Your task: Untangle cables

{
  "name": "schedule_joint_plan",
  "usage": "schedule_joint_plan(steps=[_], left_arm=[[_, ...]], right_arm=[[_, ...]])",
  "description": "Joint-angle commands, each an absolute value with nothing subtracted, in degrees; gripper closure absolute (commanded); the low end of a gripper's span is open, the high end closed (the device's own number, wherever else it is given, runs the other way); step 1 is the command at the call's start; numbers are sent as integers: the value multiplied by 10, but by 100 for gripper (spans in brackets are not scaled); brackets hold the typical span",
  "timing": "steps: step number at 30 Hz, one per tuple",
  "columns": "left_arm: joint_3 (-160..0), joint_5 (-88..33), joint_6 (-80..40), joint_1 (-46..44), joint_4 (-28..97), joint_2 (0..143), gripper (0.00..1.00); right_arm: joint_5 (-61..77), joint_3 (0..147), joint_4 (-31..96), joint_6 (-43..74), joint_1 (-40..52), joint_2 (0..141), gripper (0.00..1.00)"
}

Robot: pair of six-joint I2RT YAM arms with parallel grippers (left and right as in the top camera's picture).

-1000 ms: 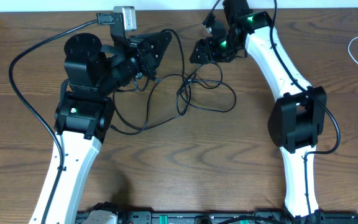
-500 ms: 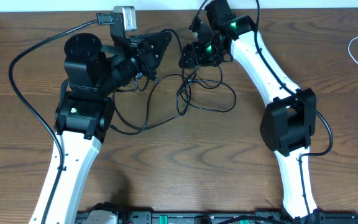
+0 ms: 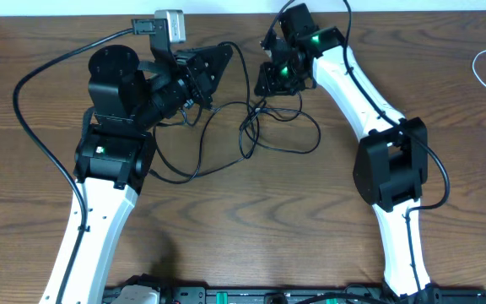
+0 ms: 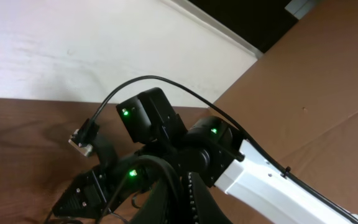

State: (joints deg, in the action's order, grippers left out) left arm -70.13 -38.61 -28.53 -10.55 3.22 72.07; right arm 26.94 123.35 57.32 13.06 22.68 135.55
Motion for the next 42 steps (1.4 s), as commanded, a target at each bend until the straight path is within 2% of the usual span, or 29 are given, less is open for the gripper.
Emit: schedule_joint_plan(steps=[1,4,8,36,42], left_arm=[[-715,-379,-286,-102,32,724,92],[-715,-379,-286,-102,32,723,93],[-715,-379,-281,-102,32,724,93],[-715,-362,-282,-102,48,769,93],[-715,-304,-264,-97,130,782,93]], right_arm=[[269,1231,570,133,227,1361,80],[269,1231,570,133,226,1361,85],[269,1231,571,133,221,1361,98],[269,1231,597,128,180,1361,99],[269,1238,616,118,161,1361,99]])
